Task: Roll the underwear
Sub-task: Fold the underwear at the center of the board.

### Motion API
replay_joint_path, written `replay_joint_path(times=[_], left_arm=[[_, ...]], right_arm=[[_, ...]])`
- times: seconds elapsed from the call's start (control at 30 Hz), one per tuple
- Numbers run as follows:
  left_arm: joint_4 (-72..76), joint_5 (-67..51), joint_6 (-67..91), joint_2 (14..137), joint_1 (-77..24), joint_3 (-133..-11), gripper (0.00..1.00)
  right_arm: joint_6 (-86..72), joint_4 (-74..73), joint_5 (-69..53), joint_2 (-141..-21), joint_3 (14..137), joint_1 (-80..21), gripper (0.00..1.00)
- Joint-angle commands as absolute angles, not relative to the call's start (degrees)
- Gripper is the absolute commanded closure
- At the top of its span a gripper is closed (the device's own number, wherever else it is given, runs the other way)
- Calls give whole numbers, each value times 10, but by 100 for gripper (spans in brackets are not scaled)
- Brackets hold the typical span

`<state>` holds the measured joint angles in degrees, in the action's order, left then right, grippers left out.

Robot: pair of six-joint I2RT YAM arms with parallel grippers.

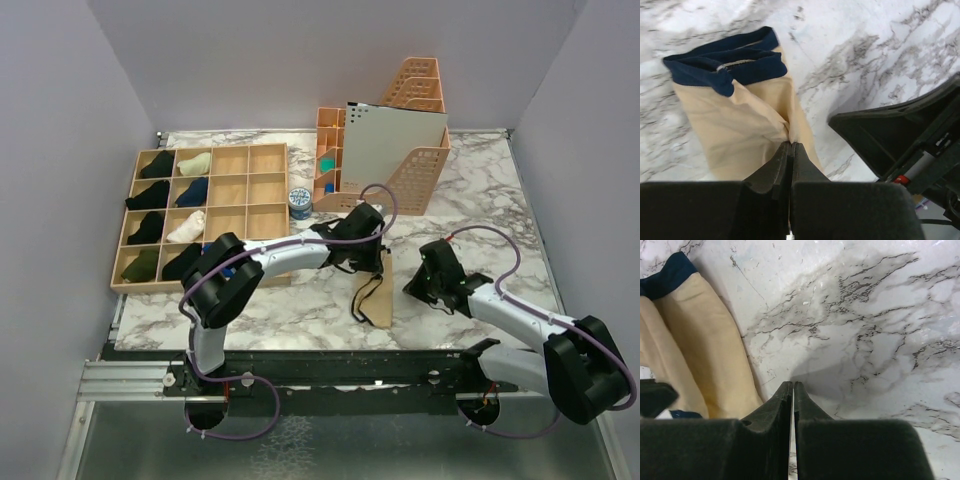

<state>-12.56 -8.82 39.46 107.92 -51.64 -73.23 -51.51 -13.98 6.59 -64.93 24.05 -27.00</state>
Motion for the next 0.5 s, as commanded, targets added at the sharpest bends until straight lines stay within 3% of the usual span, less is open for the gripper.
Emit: replay_joint_path(times=[0.0,0.47], left_arm=[[-120,-115,376,1100,-542,-771,100],[-115,-116,405,1141,-554,-790,100]], right_arm=[[-522,-143,57,-648,229,-269,91],[-555,-134,63,-622,207,-269,91]])
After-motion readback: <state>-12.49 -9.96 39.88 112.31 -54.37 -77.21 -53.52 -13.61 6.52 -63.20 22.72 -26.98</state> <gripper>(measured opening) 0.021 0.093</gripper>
